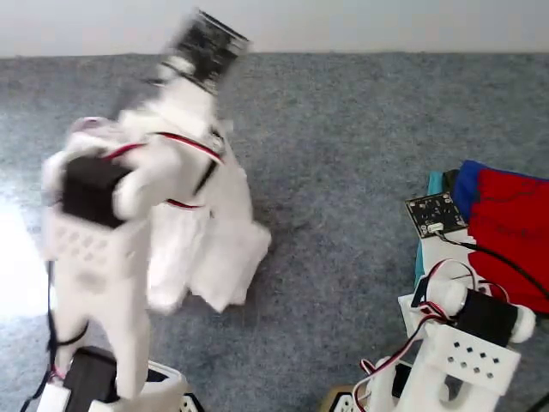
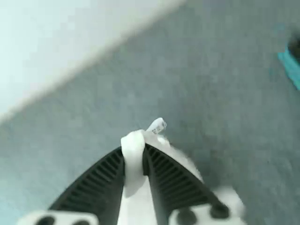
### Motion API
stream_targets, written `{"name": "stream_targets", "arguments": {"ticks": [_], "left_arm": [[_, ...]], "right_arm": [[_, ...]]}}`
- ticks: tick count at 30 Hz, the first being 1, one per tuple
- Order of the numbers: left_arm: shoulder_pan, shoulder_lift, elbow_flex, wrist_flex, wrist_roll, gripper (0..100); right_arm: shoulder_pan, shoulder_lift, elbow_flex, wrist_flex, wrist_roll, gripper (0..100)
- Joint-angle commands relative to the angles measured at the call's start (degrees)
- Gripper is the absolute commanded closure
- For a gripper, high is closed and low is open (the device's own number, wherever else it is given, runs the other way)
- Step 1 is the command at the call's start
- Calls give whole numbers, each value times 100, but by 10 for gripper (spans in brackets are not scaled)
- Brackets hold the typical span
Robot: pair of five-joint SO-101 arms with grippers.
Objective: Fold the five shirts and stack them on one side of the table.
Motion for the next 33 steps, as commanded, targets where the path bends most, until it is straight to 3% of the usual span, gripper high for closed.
{"name": "stream_targets", "arguments": {"ticks": [1, 5, 13, 19, 27, 33], "left_arm": [[-149, -149, -1402, -193, -378, 987], [-290, -62, -2018, -62, -809, 987], [-1758, -211, -2448, 193, -853, 987], [-721, -589, -2343, 149, -1196, 987], [316, -607, -1596, -897, -1204, 987], [1152, -668, -1596, -484, -1187, 987]], "right_arm": [[-110, -22, -211, -40, -62, 988], [-699, -13, -220, -163, -62, 988], [-2000, 13, -185, -1095, -536, 988], [-2387, 734, -211, -1253, -774, 988], [-2378, 1059, -229, -1244, -747, 989], [-2378, 1059, -229, -1200, -747, 989]]}}
